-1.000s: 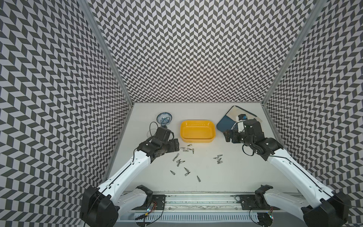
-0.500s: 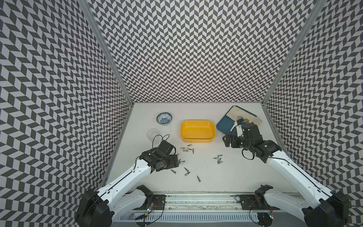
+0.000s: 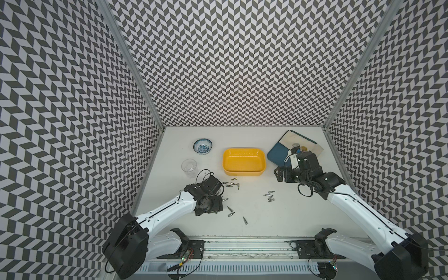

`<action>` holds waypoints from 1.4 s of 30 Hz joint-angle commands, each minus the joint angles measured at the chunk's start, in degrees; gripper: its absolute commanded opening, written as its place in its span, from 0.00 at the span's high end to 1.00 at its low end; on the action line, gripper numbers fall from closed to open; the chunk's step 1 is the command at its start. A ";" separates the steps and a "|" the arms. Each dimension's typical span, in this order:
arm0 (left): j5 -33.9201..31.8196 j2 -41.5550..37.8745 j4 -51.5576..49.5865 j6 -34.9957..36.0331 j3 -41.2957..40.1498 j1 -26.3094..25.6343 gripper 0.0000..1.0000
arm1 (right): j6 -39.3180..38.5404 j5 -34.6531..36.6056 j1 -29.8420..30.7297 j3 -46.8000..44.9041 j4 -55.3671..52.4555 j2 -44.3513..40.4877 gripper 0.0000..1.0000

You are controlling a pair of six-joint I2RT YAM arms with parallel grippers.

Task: Put the bit on the desktop into the storage box
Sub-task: Pick up the screwdriver bit from the center of the board.

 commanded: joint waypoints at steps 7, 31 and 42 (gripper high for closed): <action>-0.46 2.37 2.47 -1.43 -1.09 -1.36 0.17 | -1.67 -0.22 0.50 1.38 0.65 1.06 0.01; -1.67 5.79 1.34 -4.17 -1.41 -3.38 0.24 | -2.37 -2.04 0.50 -0.48 2.69 3.01 0.01; -3.67 9.00 0.59 -4.05 -0.21 -3.82 0.23 | -2.99 -2.62 0.47 -1.98 4.34 3.16 0.01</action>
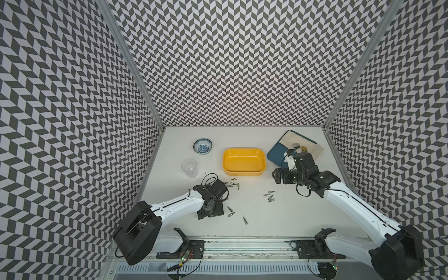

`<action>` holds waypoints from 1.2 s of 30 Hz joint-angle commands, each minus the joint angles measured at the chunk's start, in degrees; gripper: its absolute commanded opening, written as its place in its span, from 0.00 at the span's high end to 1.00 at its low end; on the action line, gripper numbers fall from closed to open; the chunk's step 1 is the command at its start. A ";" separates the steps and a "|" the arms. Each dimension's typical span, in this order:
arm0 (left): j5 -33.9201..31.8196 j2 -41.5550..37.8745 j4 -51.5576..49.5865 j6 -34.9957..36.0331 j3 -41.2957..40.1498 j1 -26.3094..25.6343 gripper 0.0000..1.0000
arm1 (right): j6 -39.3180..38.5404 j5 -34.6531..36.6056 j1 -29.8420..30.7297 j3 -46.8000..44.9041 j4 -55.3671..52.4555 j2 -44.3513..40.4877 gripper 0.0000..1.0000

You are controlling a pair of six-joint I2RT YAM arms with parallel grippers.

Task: Put the bit on the desktop into the storage box
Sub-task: Pick up the screwdriver bit from the center of the board.

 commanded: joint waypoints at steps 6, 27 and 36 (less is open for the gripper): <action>-0.71 2.62 -0.37 0.29 0.23 -0.16 0.26 | -1.44 -0.07 0.41 -0.81 3.02 0.73 0.01; 1.63 -0.22 -1.04 -1.05 -1.46 -1.46 0.59 | -1.15 0.28 0.41 -0.01 2.48 0.89 0.01; 2.63 0.09 -1.06 -3.62 -2.71 -4.96 0.65 | -1.29 0.46 0.41 -0.37 2.48 1.02 0.01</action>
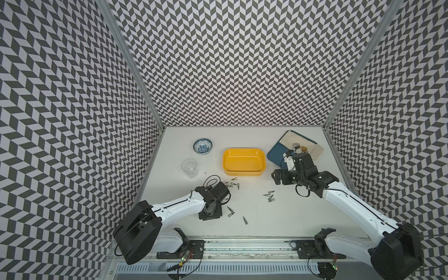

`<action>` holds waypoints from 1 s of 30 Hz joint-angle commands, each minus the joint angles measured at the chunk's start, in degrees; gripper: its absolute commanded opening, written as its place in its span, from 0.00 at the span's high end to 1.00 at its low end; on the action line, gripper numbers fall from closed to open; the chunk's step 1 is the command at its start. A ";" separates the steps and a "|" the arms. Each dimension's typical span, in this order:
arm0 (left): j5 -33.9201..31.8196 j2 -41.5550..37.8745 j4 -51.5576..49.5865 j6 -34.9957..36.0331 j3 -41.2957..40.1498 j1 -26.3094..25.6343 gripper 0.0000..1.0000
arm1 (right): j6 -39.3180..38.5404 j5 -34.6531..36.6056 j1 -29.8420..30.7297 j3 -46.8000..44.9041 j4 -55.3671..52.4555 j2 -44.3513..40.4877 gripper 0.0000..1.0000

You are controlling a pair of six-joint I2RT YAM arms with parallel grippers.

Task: Put the bit on the desktop into the storage box
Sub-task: Pick up the screwdriver bit from the center of the board.

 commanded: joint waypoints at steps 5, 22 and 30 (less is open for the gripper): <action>1.46 1.47 -0.03 -1.52 -2.47 -1.16 0.67 | -0.52 0.30 0.42 0.44 1.52 0.20 0.01; 2.69 5.88 3.82 0.61 -1.86 1.12 0.66 | -1.40 1.35 0.49 0.27 0.25 -0.59 0.01; 2.77 6.03 3.75 0.48 -2.29 1.11 0.75 | -1.27 0.67 0.41 0.36 0.29 -0.23 0.01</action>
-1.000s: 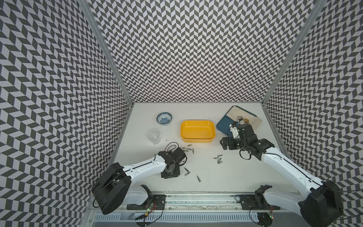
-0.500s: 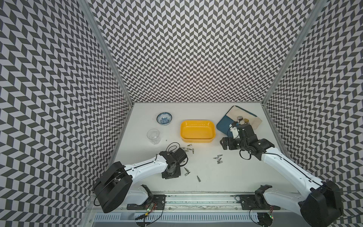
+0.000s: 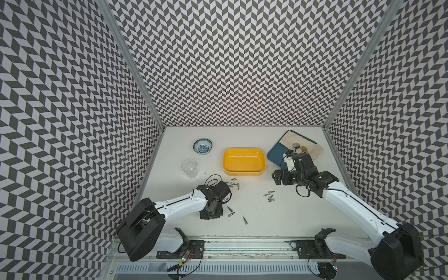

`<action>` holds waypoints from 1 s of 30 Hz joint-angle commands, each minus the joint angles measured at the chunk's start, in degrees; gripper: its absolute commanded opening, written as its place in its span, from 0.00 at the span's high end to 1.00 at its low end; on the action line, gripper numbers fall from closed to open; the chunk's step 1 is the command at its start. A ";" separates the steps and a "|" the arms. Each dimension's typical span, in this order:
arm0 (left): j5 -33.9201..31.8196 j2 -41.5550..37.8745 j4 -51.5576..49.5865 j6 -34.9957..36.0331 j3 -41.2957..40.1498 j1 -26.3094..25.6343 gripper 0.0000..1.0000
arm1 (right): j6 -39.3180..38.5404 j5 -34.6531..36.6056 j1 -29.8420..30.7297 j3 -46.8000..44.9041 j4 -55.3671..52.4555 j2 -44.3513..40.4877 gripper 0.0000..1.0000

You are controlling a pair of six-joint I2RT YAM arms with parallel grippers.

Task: Put the bit on the desktop into the storage box
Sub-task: Pick up the screwdriver bit from the center of the board.

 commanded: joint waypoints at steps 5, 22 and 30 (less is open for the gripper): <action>1.30 4.14 4.34 0.63 -3.59 0.13 0.79 | -0.11 0.03 0.44 0.36 0.76 -0.22 0.01; 1.40 4.52 4.77 1.51 -3.10 0.12 1.00 | 1.94 0.35 1.90 -1.13 -0.01 -0.34 0.01; -2.60 -1.55 -4.56 5.18 8.48 2.03 1.00 | 4.22 -0.52 3.78 -3.04 0.44 0.16 0.01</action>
